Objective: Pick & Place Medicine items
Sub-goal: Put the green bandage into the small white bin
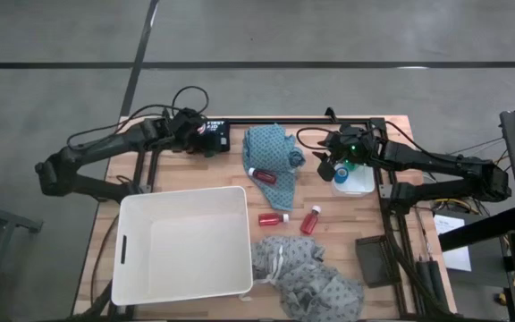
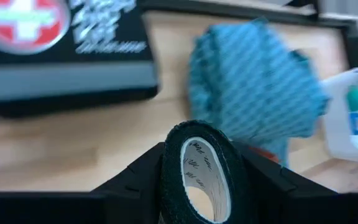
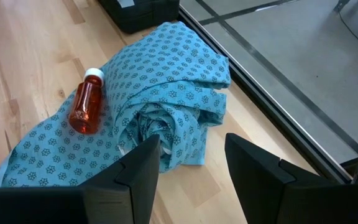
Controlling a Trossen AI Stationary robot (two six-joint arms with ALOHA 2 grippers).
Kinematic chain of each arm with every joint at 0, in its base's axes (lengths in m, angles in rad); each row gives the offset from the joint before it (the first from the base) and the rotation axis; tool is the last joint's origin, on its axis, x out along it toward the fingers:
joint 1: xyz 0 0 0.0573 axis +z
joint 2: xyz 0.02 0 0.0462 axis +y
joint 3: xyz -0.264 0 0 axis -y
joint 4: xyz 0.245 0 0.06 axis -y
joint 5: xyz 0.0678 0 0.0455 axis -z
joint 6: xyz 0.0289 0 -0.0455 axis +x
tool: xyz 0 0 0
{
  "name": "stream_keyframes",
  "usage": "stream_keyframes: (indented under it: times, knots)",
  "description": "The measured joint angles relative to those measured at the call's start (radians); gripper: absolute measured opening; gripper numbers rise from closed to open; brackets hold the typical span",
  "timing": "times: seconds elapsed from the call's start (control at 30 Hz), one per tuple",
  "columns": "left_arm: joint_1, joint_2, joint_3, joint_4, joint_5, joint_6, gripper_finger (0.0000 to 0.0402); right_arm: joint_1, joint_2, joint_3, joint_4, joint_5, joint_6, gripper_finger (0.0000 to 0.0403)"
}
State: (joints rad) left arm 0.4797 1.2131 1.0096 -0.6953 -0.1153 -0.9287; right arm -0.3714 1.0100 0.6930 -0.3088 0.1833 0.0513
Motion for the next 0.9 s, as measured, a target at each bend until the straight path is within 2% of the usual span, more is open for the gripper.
stream_keyframes:
  times: [0.3,0.5,0.63,0.9]
  knots:
    - [-0.066,0.031,-0.001,0.346,-0.003,0.306,0.0165,0.0,0.0,0.0,0.0,0.0,0.0,0.0178]
    - [-0.103,0.104,-0.001,0.558,-0.001,0.417,0.0165,0.0,0.0,0.0,0.0,0.0,0.0,0.0177]
    - [-0.113,0.164,-0.002,0.681,0.0,0.435,0.0165,0.0,0.0,0.0,0.0,0.0,0.0,0.018]
    - [-0.13,0.249,-0.002,0.816,0.072,0.583,0.0165,0.0,0.0,0.0,0.0,0.0,0.0,0.018]
